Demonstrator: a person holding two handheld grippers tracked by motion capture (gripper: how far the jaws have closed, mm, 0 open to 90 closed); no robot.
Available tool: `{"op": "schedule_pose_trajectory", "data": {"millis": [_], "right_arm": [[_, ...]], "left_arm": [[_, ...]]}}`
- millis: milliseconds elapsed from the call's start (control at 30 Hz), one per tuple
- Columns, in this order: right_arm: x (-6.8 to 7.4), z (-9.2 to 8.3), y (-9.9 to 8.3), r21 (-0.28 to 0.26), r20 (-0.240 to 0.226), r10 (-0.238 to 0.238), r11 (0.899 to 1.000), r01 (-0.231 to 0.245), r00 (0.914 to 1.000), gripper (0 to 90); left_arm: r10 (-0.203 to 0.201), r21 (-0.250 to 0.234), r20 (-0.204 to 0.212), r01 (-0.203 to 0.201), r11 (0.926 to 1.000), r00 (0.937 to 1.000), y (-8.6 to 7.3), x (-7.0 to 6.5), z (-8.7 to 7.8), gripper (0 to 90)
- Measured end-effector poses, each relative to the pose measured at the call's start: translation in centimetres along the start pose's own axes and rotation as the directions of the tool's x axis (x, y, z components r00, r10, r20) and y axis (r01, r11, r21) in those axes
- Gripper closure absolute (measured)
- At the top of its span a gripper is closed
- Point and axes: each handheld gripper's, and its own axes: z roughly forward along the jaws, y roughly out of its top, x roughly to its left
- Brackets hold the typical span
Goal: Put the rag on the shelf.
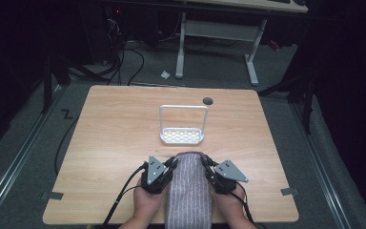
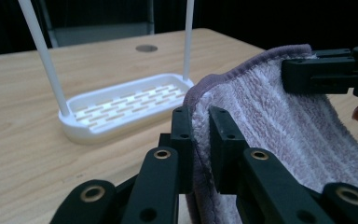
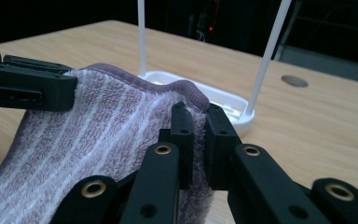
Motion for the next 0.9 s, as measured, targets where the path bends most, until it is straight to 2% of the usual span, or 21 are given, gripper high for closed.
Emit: {"op": "schedule_pose_trajectory", "data": {"millis": [100,467,600,700,767,867,900], "right_arm": [[0.0,-0.3,0.3,-0.019,-0.004,0.011,1.0,-0.011,0.9999,84.3],[0.1,-1.7,2.8,-0.115,-0.003,-0.014,0.993,0.013,0.9999,84.4],[-0.4,-2.3,4.2,-0.163,-0.006,-0.003,0.987,0.002,1.0,84.4],[-0.8,-2.5,5.0,-0.18,-0.007,-0.005,0.984,0.003,1.0,84.4],[-0.9,-2.5,5.2,-0.184,-0.008,-0.004,0.983,0.003,1.0,84.4],[-1.6,-2.8,6.9,-0.213,-0.014,-0.004,0.977,0.001,0.9999,84.5],[-1.6,-2.8,6.9,-0.213,-0.014,-0.004,0.977,0.001,0.9999,84.5]], "left_arm": [[-0.004,-0.032,-0.001,0.004,0.9995,1.0,0.4,-0.2,-0.6,81.2],[0.006,-0.112,-0.002,-0.006,0.9936,1.0,2.8,-0.7,-2.1,81.5],[0.015,-0.148,-0.008,-0.016,0.9889,0.9999,4.3,-0.8,-2.5,81.5],[0.009,-0.169,-0.011,-0.011,0.9856,0.9999,5.4,-0.6,-2.7,81.5],[0.014,-0.179,-0.016,-0.017,0.9837,0.9998,6.1,-0.5,-2.8,81.5],[0.027,-0.201,-0.018,-0.03,0.9792,0.9995,7.5,-0.5,-3.0,81.5],[0.032,-0.205,-0.017,-0.035,0.9781,0.9993,7.8,-0.5,-3.0,81.5]]}}
